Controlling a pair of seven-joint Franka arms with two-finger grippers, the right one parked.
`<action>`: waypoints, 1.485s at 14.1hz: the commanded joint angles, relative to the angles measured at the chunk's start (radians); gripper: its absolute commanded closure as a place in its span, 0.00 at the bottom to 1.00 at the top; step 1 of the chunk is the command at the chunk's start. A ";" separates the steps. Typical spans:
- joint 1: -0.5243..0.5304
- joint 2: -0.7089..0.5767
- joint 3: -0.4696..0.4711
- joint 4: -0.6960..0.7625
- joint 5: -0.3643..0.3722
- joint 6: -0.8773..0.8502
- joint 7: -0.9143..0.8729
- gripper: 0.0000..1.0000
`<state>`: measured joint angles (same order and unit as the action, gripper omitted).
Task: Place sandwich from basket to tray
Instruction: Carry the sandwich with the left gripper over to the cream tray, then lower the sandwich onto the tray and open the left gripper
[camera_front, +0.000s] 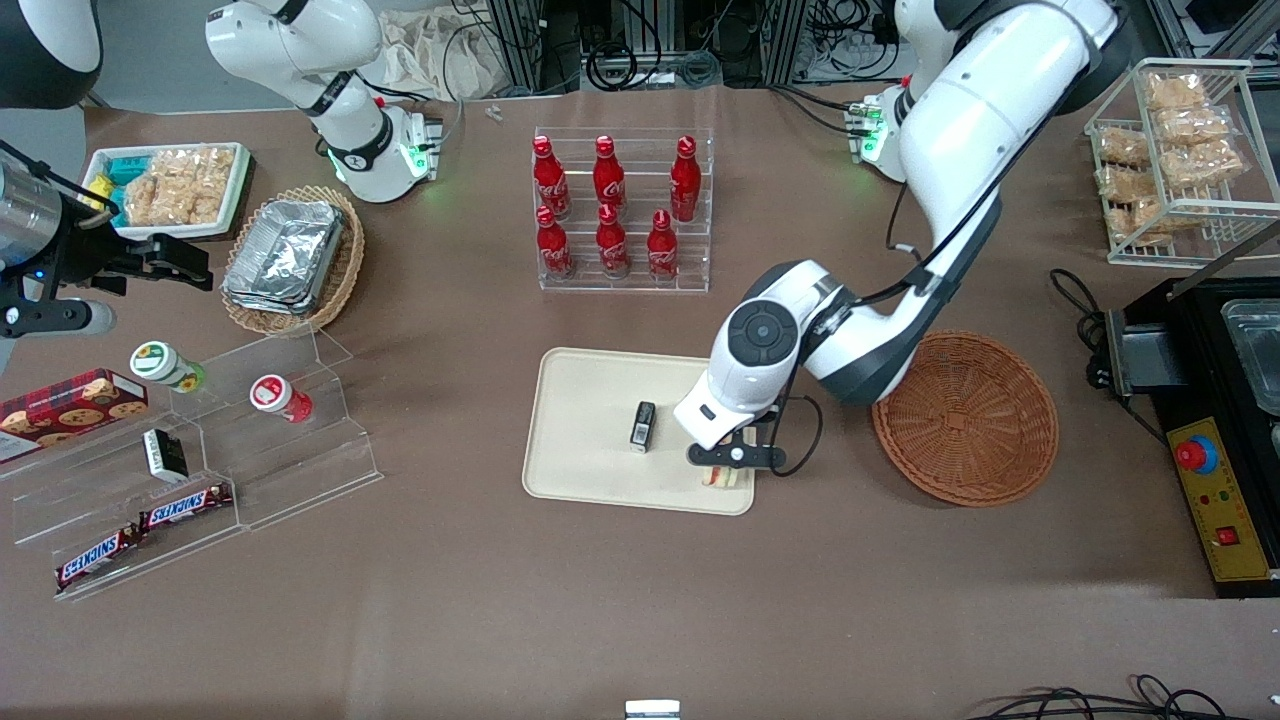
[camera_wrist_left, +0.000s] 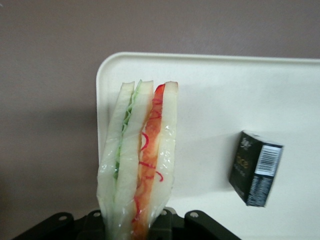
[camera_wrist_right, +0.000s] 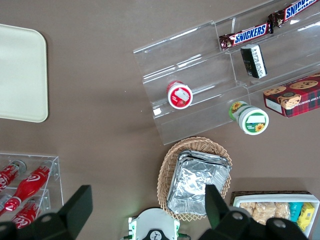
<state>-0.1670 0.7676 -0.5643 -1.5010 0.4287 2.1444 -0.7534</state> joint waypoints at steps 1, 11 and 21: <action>-0.005 0.048 -0.003 0.036 0.071 -0.006 0.016 1.00; 0.003 0.078 -0.002 0.045 0.076 -0.008 0.013 0.00; 0.216 -0.307 -0.012 0.013 -0.149 -0.250 0.167 0.01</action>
<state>-0.0112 0.5624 -0.5696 -1.4319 0.3601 1.9481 -0.6726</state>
